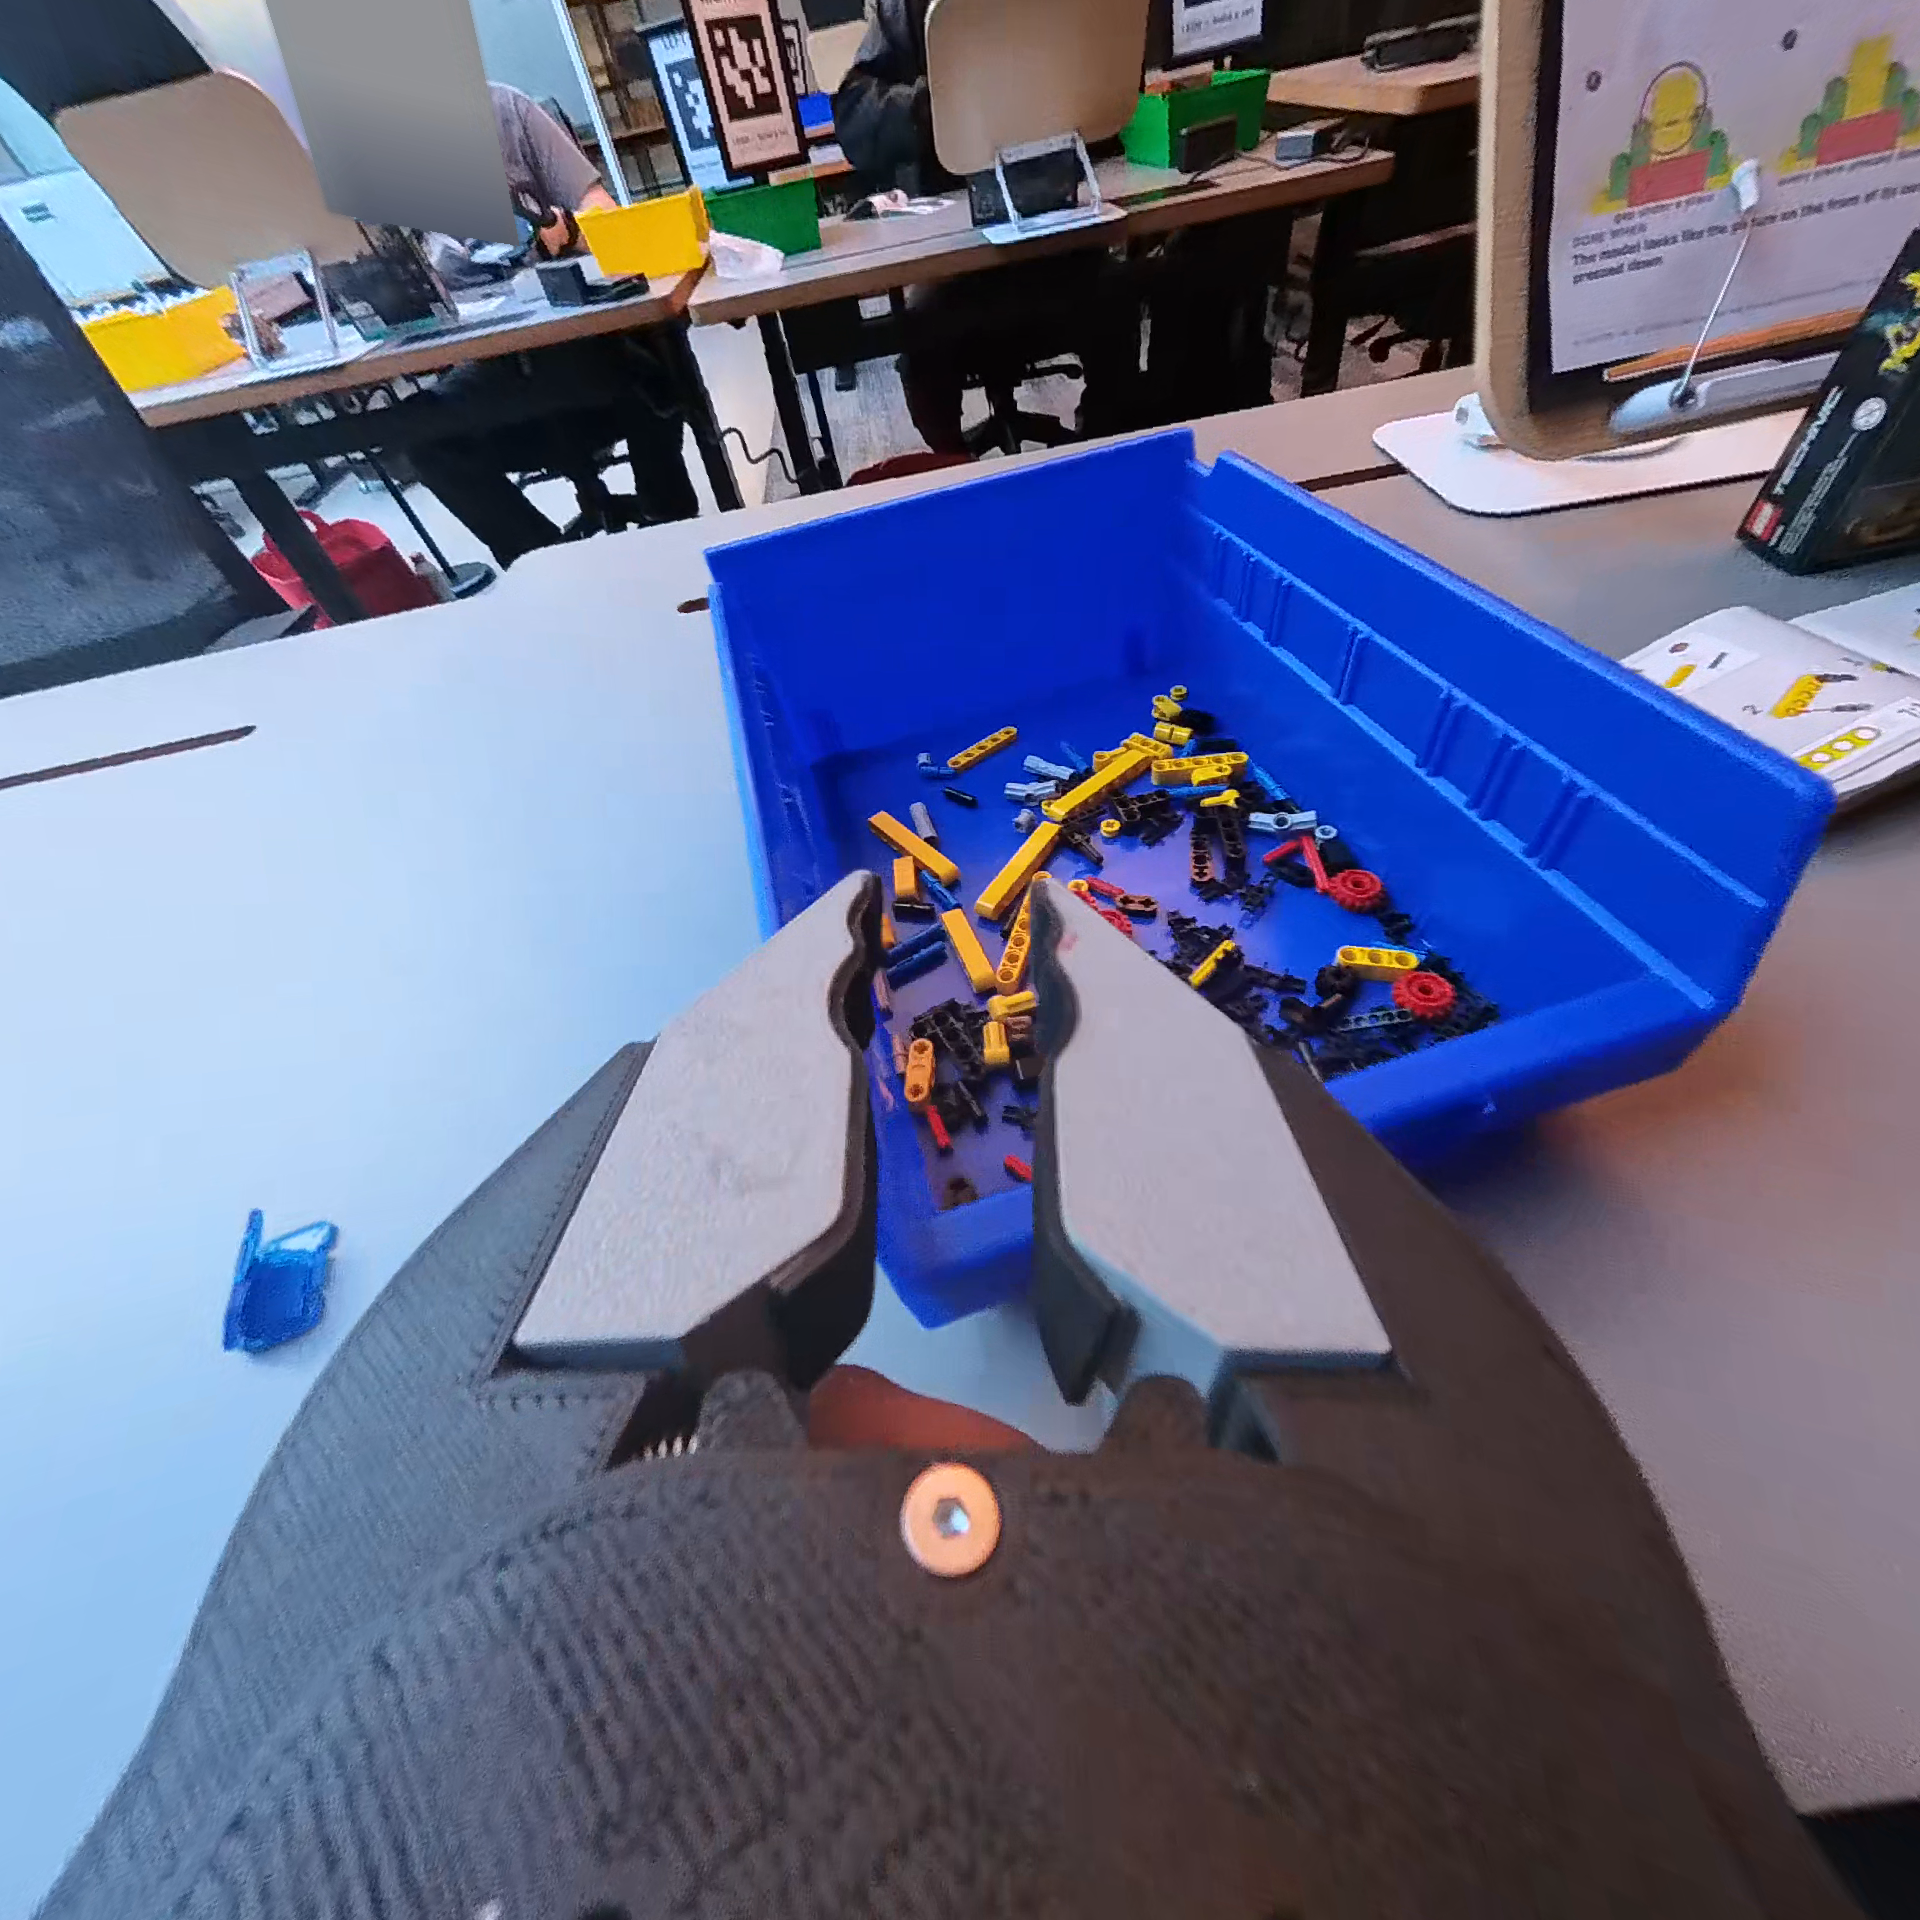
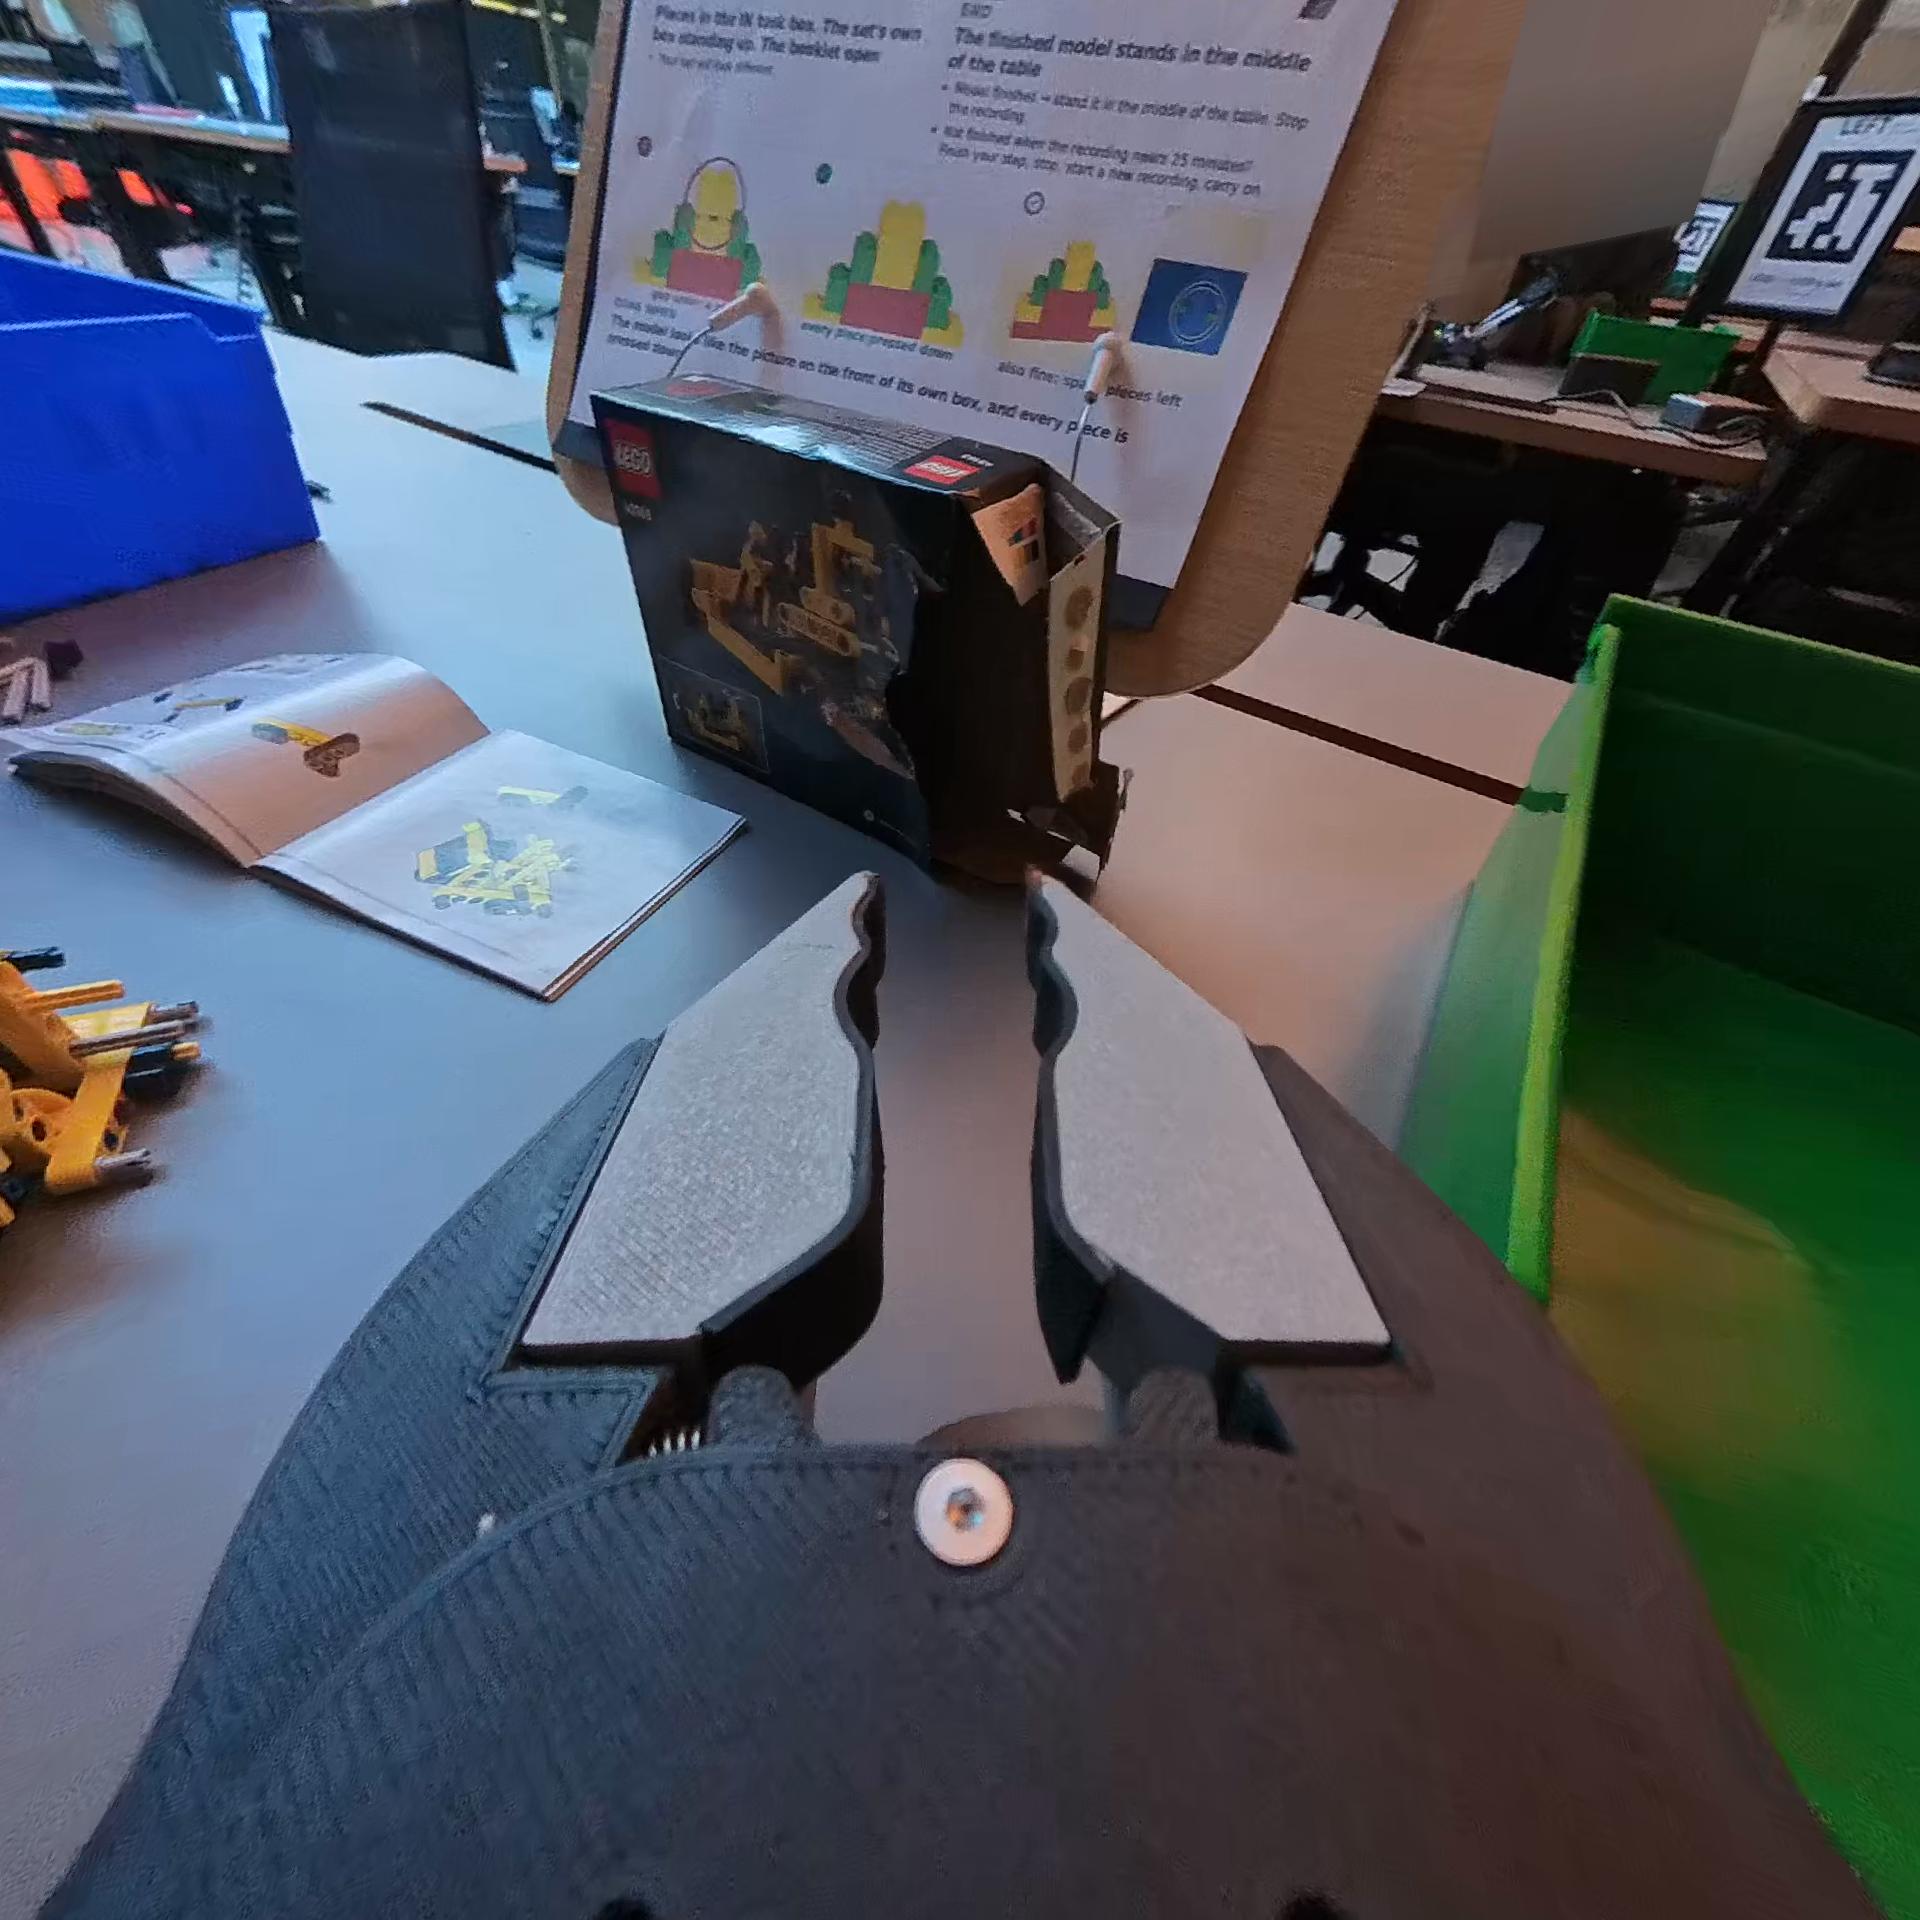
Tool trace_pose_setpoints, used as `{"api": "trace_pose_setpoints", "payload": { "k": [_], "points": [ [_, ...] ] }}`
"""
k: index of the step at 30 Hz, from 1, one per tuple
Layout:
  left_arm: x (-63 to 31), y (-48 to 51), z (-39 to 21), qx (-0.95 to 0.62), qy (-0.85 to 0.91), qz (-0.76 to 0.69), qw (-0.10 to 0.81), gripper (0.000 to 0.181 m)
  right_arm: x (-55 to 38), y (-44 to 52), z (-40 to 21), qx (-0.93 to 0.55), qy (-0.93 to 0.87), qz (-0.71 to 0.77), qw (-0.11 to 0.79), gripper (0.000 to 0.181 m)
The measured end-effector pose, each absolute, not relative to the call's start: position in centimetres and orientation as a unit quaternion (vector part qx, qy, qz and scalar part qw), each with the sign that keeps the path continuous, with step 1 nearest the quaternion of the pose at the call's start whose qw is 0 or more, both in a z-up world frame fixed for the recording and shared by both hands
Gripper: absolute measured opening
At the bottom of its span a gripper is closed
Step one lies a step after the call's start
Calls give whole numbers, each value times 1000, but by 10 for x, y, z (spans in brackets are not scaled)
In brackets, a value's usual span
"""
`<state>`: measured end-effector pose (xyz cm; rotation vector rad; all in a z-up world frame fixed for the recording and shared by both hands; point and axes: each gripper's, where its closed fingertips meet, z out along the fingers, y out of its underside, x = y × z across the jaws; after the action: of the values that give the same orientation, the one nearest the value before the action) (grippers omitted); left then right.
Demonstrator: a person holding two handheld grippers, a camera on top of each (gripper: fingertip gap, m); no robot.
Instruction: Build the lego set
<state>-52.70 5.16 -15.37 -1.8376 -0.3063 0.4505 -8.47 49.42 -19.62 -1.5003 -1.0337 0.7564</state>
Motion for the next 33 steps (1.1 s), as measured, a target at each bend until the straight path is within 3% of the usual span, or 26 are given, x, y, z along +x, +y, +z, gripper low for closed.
{"api": "trace_pose_setpoints", "payload": {
  "k": [7,10,14,16,19,25,33],
  "points": [
    [-547,67,-134,-792,-92,184,575,28,-81,504,-194,-649,-402,327,557,25],
    [-542,106,-134,-848,7,147,509,41,-87,502,-195,-647,-410,325,554,24],
    [-562,161,-164,-926,119,105,344,42,-92,495,-196,-640,-427,324,550,25],
    [-588,179,-184,-949,138,109,261,32,-93,491,-195,-635,-431,330,550,25],
    [-608,189,-218,-977,134,68,150,34,-93,487,-194,-628,-434,342,547,24],
    [-620,192,-256,-985,135,89,53,33,-96,480,-195,-620,-453,356,533,24],
    [-622,196,-260,-987,132,91,18,33,-104,469,-198,-607,-482,350,526,23]
  ]
}}
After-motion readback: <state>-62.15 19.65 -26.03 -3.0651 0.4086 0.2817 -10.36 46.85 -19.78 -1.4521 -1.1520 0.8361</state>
